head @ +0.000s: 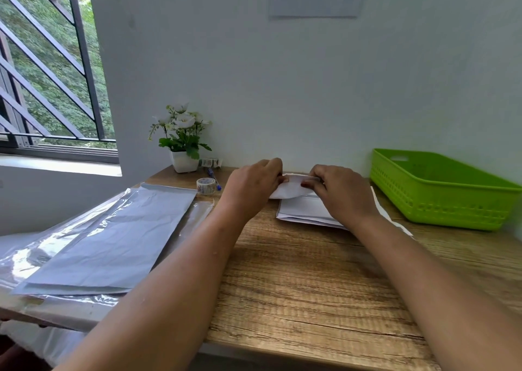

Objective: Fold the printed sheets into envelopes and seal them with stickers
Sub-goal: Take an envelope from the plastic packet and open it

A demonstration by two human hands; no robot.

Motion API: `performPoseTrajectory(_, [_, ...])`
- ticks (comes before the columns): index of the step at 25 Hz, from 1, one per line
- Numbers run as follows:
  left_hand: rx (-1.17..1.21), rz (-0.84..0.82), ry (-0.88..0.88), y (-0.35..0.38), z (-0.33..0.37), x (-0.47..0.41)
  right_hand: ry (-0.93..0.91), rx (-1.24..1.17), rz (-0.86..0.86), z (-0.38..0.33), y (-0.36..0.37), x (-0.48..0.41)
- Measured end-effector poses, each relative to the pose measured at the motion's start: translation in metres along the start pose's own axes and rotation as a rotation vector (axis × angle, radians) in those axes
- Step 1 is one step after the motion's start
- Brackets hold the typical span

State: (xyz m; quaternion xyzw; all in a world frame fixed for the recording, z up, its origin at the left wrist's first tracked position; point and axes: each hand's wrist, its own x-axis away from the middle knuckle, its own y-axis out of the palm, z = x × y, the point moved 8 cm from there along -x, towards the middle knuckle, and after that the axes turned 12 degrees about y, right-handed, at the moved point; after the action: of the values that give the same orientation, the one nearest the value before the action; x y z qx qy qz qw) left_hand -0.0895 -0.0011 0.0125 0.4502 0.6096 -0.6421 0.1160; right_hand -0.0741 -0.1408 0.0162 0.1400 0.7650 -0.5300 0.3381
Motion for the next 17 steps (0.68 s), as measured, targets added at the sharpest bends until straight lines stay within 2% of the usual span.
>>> performPoseTrajectory(2, [-0.091, 0.006, 0.056, -0.001, 0.004, 0.000, 0.001, -0.005, 0.007, 0.003, 0.002, 0.000])
performPoseTrajectory(6, [-0.264, 0.134, 0.252, -0.013, 0.028, 0.000, 0.012, -0.162, -0.044, 0.006, 0.000, 0.000])
performPoseTrajectory(9, [-0.245, 0.135, 0.253, -0.006, 0.037, -0.005, -0.003, -0.276, -0.018, -0.003, -0.006, 0.002])
performPoseTrajectory(11, [-0.165, 0.204, 0.208, -0.014, 0.033, -0.006, 0.053, -0.458, 0.053, 0.000, -0.015, 0.000])
performPoseTrajectory(13, [-0.014, 0.356, 0.137, -0.040, 0.024, -0.005, 0.134, -0.646, 0.099, 0.013, -0.020, -0.005])
performPoseTrajectory(17, [0.519, 0.708, -0.157, -0.068, -0.035, 0.009, 0.332, -0.875, 0.044, 0.047, -0.004, -0.010])
